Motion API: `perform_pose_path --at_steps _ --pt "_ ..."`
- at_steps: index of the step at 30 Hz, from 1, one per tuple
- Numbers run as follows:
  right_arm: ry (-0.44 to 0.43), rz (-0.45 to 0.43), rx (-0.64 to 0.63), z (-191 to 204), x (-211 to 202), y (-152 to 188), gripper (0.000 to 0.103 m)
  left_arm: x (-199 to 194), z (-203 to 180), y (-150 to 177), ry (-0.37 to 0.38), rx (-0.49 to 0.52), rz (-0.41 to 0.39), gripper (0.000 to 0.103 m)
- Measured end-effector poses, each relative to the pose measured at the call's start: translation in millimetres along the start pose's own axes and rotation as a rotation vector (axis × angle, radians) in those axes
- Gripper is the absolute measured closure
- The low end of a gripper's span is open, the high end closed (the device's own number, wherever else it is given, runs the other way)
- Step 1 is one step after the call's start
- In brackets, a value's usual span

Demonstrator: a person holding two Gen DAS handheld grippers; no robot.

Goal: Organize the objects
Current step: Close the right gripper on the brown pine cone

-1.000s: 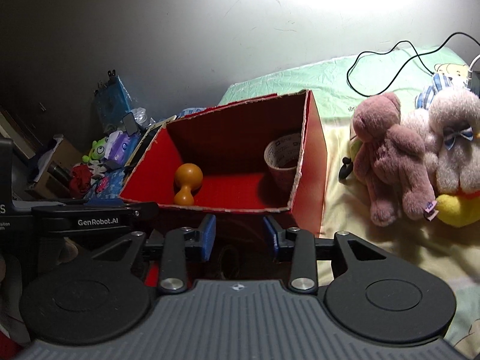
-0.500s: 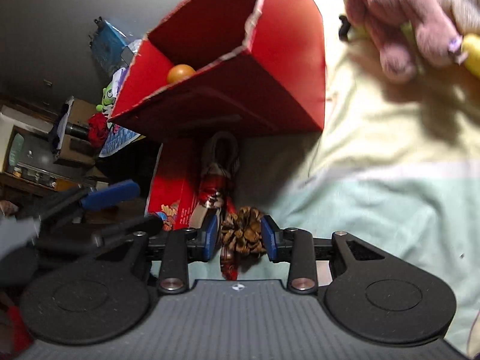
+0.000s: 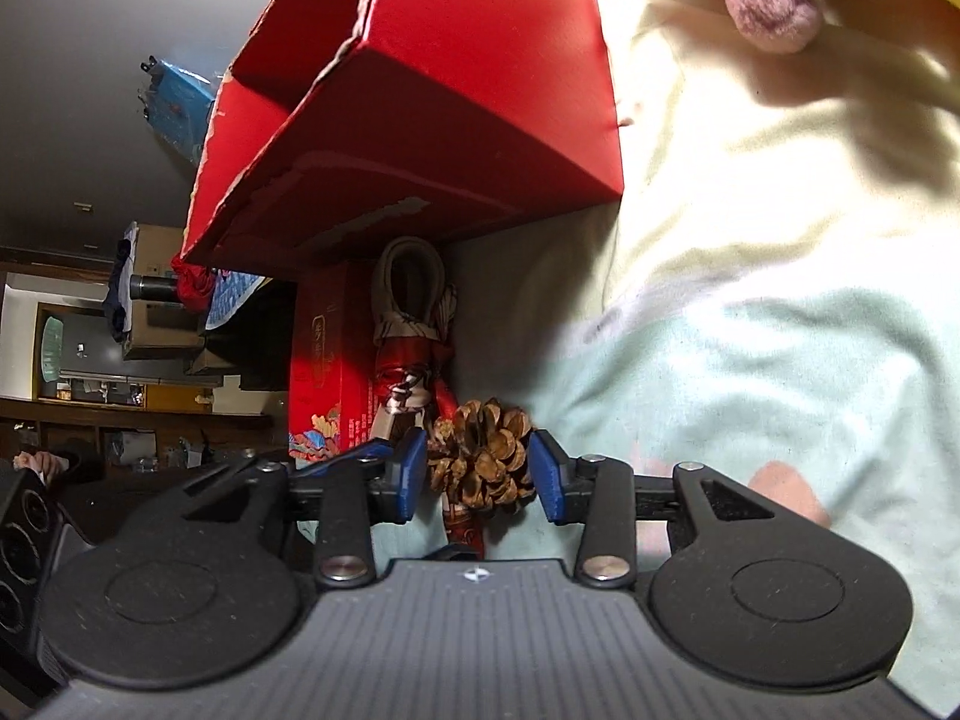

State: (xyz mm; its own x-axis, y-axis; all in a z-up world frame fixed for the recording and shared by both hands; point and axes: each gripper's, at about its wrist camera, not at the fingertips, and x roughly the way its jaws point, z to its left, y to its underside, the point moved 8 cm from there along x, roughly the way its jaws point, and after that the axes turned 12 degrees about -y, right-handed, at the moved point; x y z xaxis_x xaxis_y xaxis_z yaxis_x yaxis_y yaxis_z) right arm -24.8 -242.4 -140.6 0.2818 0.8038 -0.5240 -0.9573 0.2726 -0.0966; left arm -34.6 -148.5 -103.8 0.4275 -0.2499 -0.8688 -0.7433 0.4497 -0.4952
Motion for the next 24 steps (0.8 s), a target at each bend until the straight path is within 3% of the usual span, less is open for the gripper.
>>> perform_pose_path --at_steps 17,24 --pt "0.042 0.095 -0.034 0.5 24.2 -1.1 0.054 25.7 12.6 6.4 0.024 -0.023 0.048 0.036" --pt "0.064 0.111 -0.057 1.1 18.4 0.6 0.057 23.2 14.3 5.6 0.038 -0.025 0.051 0.053"
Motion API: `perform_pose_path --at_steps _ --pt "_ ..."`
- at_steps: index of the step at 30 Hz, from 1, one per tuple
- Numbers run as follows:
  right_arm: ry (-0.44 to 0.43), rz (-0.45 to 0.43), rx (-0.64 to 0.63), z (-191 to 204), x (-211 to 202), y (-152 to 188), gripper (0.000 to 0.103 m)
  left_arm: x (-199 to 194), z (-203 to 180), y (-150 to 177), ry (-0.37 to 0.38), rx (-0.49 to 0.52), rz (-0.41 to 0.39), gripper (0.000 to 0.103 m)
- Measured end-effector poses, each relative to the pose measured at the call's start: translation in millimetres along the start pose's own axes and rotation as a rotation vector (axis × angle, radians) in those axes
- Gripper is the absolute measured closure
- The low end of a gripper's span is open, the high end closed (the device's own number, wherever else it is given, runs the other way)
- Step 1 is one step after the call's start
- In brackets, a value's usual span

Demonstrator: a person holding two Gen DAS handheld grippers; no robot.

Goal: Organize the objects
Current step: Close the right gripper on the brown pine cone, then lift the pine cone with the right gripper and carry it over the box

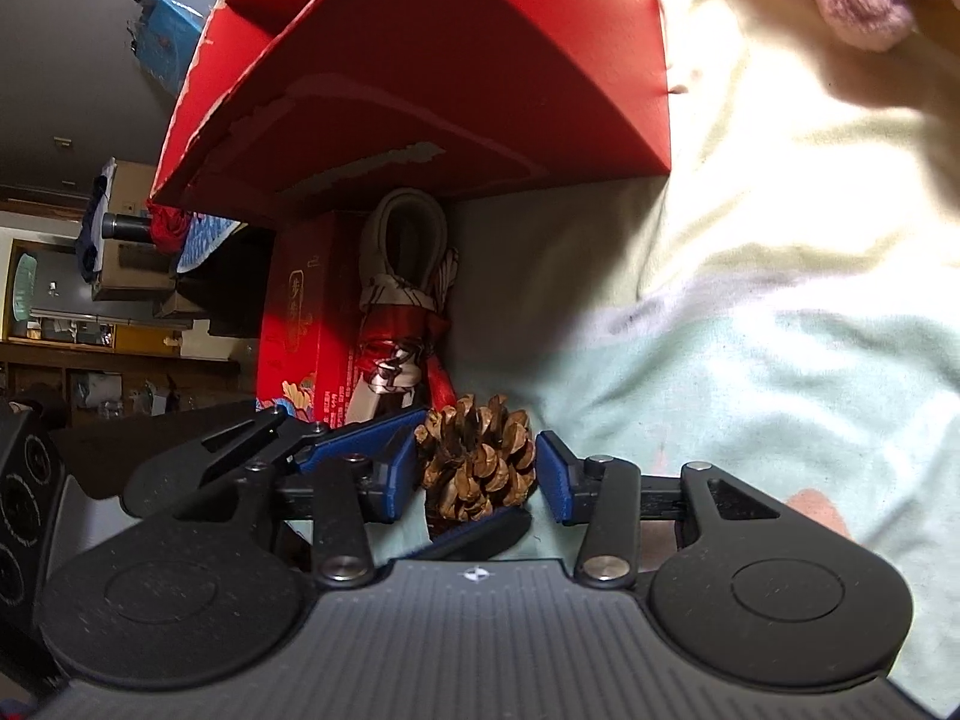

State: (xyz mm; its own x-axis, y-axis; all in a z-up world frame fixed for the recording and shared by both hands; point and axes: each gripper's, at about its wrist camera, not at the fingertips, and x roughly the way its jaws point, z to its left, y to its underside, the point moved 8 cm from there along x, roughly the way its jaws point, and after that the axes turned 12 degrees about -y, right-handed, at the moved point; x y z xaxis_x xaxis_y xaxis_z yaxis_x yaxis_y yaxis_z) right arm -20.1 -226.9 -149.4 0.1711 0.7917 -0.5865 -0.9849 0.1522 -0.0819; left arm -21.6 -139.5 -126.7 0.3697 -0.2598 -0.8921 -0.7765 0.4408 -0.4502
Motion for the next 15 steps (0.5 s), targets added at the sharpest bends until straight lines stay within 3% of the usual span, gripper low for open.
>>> perform_pose_path --at_steps 6,10,15 --pt "-0.029 -0.041 -0.011 14.2 -29.8 -3.7 0.058 -30.2 -6.0 -20.4 0.074 0.026 -0.068 0.056" --pt "-0.027 -0.118 -0.102 43.6 -69.8 -15.7 0.058 -67.5 -9.6 -49.5 0.125 0.054 -0.192 0.055" --pt "0.001 -0.248 -0.255 86.9 -107.9 -51.3 0.058 -104.1 -2.5 -99.4 0.136 0.052 -0.374 0.054"
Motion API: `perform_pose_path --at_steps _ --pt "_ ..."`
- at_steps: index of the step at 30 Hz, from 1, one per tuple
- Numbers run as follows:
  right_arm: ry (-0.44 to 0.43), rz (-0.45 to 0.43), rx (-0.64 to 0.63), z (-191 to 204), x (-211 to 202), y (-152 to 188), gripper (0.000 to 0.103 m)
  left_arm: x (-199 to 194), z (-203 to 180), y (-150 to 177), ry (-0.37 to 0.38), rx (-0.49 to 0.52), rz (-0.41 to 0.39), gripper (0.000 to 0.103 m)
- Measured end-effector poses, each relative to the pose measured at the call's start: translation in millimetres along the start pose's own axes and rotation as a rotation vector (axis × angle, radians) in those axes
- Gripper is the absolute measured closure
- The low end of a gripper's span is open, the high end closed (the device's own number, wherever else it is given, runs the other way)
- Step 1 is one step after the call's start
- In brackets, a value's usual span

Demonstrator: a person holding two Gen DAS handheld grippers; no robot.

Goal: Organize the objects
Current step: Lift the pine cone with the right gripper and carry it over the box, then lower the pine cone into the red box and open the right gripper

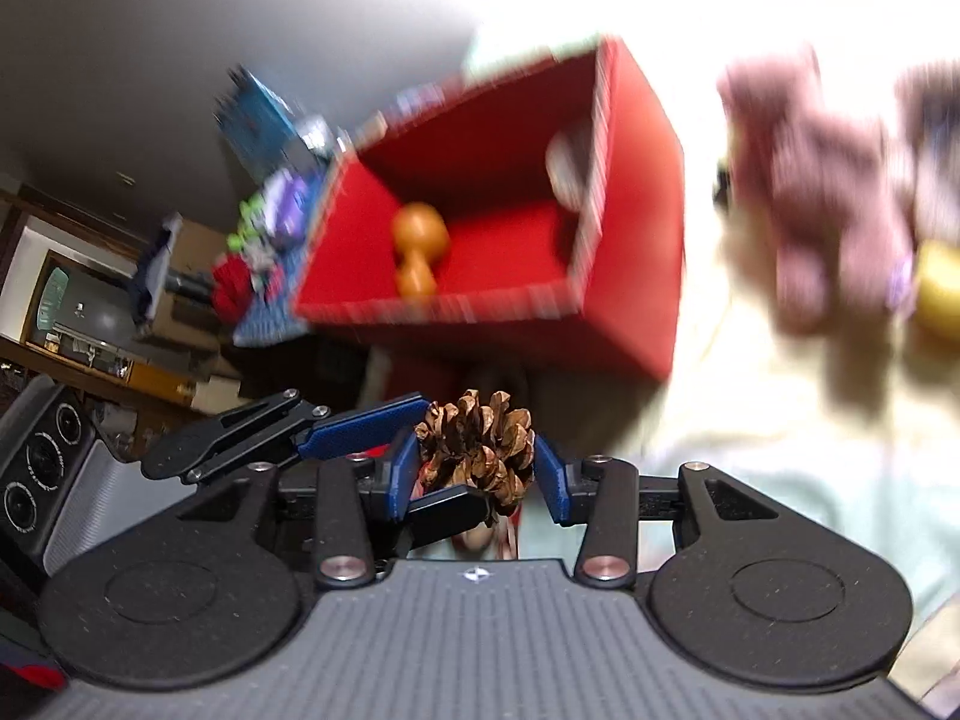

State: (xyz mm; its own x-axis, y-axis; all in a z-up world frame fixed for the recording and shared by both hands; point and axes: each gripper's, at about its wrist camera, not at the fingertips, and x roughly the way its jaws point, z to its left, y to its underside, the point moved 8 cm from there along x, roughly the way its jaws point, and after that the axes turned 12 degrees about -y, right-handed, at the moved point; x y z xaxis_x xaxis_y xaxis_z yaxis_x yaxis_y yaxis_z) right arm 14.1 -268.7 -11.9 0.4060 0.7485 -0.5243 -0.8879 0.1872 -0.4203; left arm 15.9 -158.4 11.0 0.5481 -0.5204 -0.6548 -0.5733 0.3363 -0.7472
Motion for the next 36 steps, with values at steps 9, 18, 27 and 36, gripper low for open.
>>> perform_pose_path --at_steps 9,18,27,36 --pt "0.174 0.025 -0.212 -1.1 46.2 -78.0 0.059 52.5 53.7 -39.1 0.001 -0.125 -0.009 0.055" --pt "0.353 0.210 -0.275 -26.5 93.3 -78.2 0.058 97.2 70.4 -11.9 0.063 -0.236 0.136 0.056" --pt "0.427 0.275 -0.325 -30.4 102.7 -73.7 0.057 121.7 66.3 0.4 0.108 -0.229 0.222 0.053" --pt "0.441 0.254 -0.290 -31.4 99.3 -74.4 0.052 122.9 69.0 2.6 0.120 -0.233 0.239 0.052"
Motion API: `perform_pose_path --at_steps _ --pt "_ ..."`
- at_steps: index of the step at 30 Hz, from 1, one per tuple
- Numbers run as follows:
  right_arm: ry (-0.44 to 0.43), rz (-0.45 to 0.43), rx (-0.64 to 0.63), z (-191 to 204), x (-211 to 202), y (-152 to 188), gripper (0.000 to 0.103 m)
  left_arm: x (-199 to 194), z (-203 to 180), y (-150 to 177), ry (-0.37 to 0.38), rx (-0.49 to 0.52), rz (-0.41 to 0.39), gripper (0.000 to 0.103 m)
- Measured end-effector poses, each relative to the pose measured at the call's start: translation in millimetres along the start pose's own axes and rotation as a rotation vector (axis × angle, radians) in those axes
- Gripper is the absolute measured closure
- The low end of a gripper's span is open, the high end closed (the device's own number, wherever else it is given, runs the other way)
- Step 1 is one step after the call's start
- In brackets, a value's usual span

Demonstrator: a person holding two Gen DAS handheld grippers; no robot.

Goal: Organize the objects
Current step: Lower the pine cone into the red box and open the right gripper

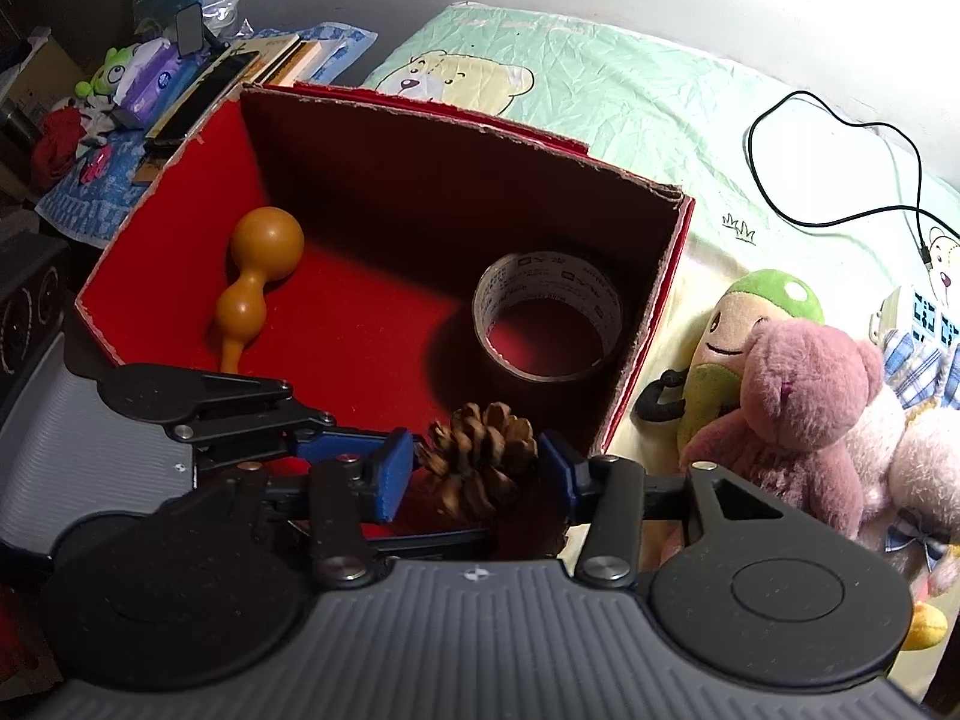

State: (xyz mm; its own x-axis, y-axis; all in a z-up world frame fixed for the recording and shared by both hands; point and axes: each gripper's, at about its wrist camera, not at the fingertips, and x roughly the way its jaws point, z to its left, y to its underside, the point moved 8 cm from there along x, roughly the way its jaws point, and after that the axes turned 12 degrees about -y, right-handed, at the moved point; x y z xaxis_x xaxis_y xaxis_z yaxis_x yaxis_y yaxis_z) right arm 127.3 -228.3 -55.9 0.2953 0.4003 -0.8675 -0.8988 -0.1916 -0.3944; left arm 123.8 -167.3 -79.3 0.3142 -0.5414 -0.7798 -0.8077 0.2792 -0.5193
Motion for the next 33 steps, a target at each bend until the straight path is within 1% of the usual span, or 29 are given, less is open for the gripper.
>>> perform_pose_path --at_steps 2,4,10,11,19,21,24,29,33 --pt "0.007 -0.011 -0.003 1.0 -1.9 0.5 0.052 -0.4 0.4 0.2 -0.005 -0.001 0.000 0.052" --pt "0.004 -0.044 -0.002 4.0 -4.0 -1.1 0.052 -0.4 1.4 0.5 -0.016 0.002 -0.002 0.052" --pt "-0.013 -0.141 0.023 5.3 -16.2 4.2 0.053 -11.1 4.4 -1.3 -0.099 0.015 -0.025 0.051" --pt "-0.018 -0.156 0.028 5.3 -18.1 5.3 0.053 -14.2 5.0 -2.1 -0.117 0.016 -0.030 0.049" --pt "-0.050 -0.264 0.109 5.2 -35.5 16.3 0.053 -35.5 10.7 -4.4 -0.281 0.022 -0.038 0.045" --pt "-0.043 -0.296 0.106 6.7 -42.7 19.0 0.053 -40.8 12.6 -4.2 -0.323 0.023 -0.047 0.043" --pt "-0.034 -0.349 0.084 11.9 -53.0 23.7 0.053 -49.4 15.6 -3.0 -0.398 0.032 -0.059 0.043" --pt "-0.044 -0.403 0.071 17.8 -63.3 35.1 0.054 -66.9 11.8 1.7 -0.477 0.030 -0.080 0.043" --pt "-0.078 -0.436 0.089 18.8 -71.5 43.7 0.054 -81.6 6.4 6.6 -0.538 0.035 -0.109 0.042"
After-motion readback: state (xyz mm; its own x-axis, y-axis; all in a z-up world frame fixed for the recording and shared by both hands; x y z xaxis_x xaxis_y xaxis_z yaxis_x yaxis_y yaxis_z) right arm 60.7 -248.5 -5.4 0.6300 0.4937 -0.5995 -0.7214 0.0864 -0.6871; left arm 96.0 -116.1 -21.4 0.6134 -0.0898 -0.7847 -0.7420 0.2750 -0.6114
